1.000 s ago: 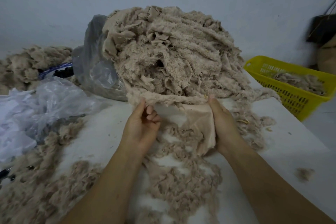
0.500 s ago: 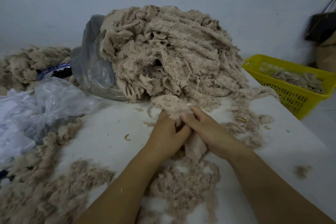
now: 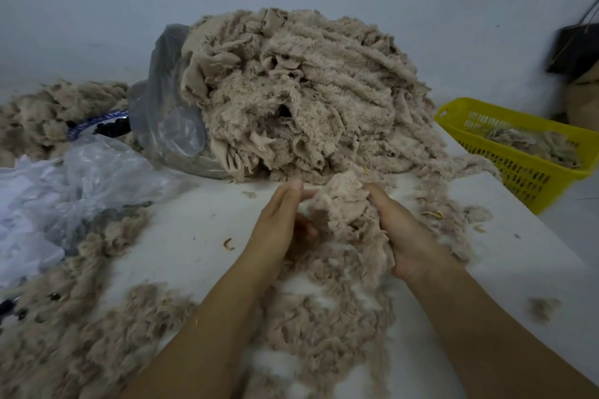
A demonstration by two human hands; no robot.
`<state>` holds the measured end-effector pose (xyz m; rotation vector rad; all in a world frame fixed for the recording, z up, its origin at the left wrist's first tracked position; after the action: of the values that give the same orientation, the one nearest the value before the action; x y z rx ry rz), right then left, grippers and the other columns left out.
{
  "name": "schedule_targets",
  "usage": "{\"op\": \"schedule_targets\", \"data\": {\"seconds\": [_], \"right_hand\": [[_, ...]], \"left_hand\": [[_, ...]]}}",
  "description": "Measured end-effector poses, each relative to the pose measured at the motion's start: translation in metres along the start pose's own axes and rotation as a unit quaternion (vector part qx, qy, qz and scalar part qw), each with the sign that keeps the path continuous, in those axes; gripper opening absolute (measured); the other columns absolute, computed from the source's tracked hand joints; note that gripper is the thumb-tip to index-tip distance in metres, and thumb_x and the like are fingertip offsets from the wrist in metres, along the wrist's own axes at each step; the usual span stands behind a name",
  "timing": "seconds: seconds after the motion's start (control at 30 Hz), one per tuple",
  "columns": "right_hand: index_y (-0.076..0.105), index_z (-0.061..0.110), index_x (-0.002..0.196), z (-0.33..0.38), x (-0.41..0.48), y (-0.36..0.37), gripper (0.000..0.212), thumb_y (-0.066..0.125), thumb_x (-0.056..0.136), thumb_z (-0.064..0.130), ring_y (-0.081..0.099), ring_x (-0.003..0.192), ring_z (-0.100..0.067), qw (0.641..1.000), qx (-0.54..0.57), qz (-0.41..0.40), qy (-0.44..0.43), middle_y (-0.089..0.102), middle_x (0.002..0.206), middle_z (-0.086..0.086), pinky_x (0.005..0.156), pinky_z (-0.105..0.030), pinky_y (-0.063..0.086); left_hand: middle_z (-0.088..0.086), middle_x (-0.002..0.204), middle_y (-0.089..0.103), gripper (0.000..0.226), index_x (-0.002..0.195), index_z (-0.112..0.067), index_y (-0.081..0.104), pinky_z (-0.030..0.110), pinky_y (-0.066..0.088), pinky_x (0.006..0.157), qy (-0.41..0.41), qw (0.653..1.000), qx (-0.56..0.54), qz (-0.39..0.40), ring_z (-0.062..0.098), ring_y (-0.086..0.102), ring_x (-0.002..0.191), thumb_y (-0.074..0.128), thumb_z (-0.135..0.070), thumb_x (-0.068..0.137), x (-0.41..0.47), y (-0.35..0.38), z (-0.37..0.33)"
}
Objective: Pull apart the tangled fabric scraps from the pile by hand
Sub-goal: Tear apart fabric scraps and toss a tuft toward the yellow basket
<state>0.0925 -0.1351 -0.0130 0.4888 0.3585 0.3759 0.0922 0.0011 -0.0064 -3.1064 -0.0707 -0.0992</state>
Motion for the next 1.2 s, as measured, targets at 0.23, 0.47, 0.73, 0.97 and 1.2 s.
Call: {"op": "schedule_targets", "data": {"seconds": [0.23,0.47,0.73,0.97,1.2], "right_hand": [[0.081,0.013,0.076,0.009,-0.006,-0.003,0.037,0.061,0.074,0.044,0.075,0.083,-0.025,0.998,0.051,-0.015,-0.028,0.076,0.093,-0.013,0.063,-0.032,0.059],[0.077,0.010,0.058,0.030,-0.014,-0.006,0.070,0.035,0.103,0.044,0.069,0.050,-0.015,0.985,0.150,-0.036,-0.076,0.071,0.062,-0.005,0.041,-0.023,0.052],[0.073,0.010,0.068,0.032,-0.015,-0.010,0.067,0.032,0.102,0.051,0.060,0.038,-0.014,0.971,0.222,-0.045,-0.076,0.065,0.055,-0.004,0.032,-0.021,0.046],[0.063,0.013,0.095,0.033,-0.012,-0.041,0.043,0.041,0.100,0.050,0.053,0.037,-0.006,0.948,0.269,-0.139,-0.099,0.061,0.066,0.002,0.031,-0.017,0.041],[0.067,0.013,0.099,0.039,-0.009,-0.063,0.037,0.040,0.105,0.037,0.063,0.049,-0.009,0.940,0.252,-0.183,-0.138,0.069,0.066,0.001,0.042,-0.020,0.049]], "left_hand": [[-0.026,0.063,0.058,0.043,0.068,-0.047,0.060,0.002,0.035,0.067,-0.020,0.994,0.110,0.006,-0.022,0.052,0.060,0.033,-0.074,0.089,-0.004,0.005,-0.003],[-0.012,0.046,0.041,0.052,0.053,-0.026,0.052,0.022,0.032,0.050,0.010,0.989,0.025,-0.146,0.004,0.033,0.039,0.055,-0.061,0.092,0.005,-0.040,-0.010],[-0.006,0.051,0.033,0.058,0.043,-0.033,0.039,0.023,0.030,0.049,-0.045,0.979,-0.043,-0.195,0.012,0.030,0.046,0.062,-0.060,0.089,0.004,-0.051,0.005],[-0.003,0.045,0.043,0.056,0.044,-0.025,0.051,0.021,0.030,0.038,-0.060,0.937,-0.235,-0.251,0.011,0.037,0.037,0.065,-0.050,0.092,0.006,-0.073,0.018],[-0.005,0.048,0.046,0.039,0.066,-0.021,0.053,0.018,0.035,0.037,-0.044,0.948,-0.215,-0.233,0.008,0.039,0.036,0.065,-0.048,0.092,0.003,-0.073,0.011]]}}
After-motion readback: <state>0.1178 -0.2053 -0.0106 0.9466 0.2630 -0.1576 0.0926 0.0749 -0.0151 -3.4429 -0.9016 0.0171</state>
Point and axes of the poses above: each hand's wrist, its own x-axis towards the middle knuckle, its own y-axis out of the palm, z = x × y, the point moved 9 cm from there along x, towards the middle knuckle
